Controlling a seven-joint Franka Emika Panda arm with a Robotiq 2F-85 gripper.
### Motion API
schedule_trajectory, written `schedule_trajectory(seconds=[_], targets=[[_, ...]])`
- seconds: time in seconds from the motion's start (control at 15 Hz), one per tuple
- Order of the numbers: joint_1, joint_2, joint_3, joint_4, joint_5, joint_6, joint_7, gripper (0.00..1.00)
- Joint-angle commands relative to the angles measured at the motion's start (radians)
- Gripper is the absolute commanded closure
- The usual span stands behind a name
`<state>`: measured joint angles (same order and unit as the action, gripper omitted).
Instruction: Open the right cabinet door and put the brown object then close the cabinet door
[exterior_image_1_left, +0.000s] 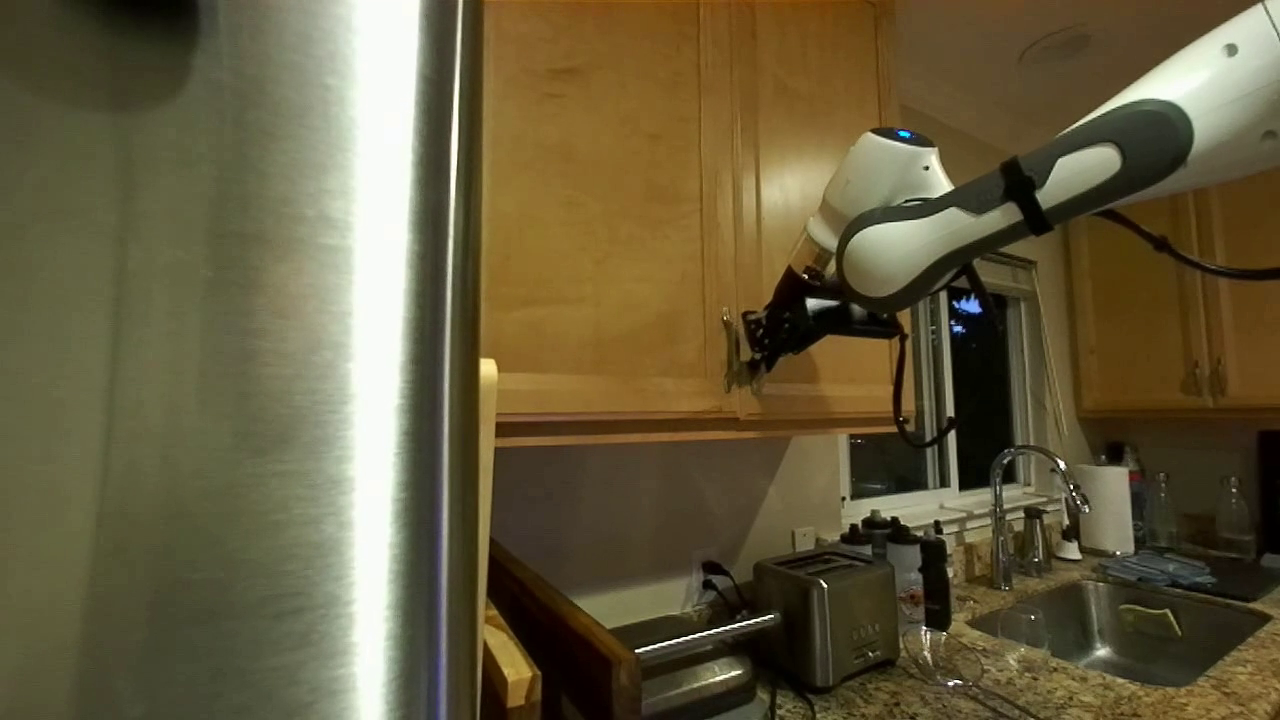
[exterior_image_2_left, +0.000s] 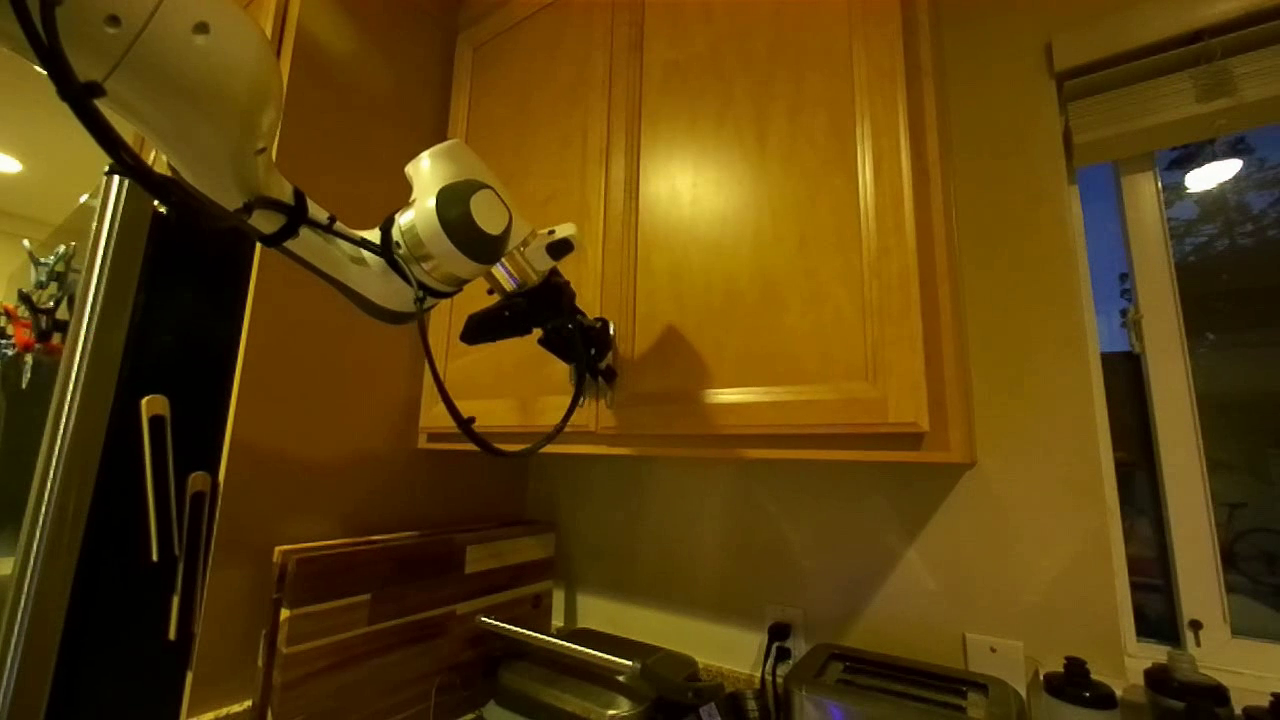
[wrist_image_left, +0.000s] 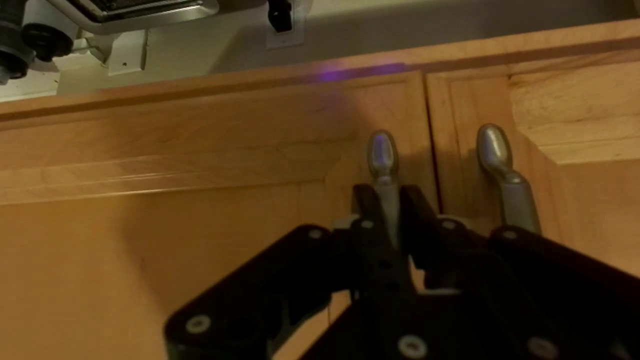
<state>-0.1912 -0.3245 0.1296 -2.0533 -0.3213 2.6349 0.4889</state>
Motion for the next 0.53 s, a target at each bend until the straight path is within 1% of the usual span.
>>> schedule_trajectory(seconds=[0.0, 0.13, 0.27, 0.33, 0.47], targets=[[0.044, -0.024, -0.032, -0.037, 0.045, -0.022, -0.122, 0.90], [0.102, -0.054, -0.074, -0.074, 0.135, -0.048, -0.259, 0.90], [0.144, -0.119, -0.124, -0.133, 0.223, -0.072, -0.395, 0.90], [0.145, -0.154, -0.137, -0.159, 0.236, -0.085, -0.434, 0.90], [0.118, -0.253, -0.143, -0.235, 0.219, -0.100, -0.437, 0.90]])
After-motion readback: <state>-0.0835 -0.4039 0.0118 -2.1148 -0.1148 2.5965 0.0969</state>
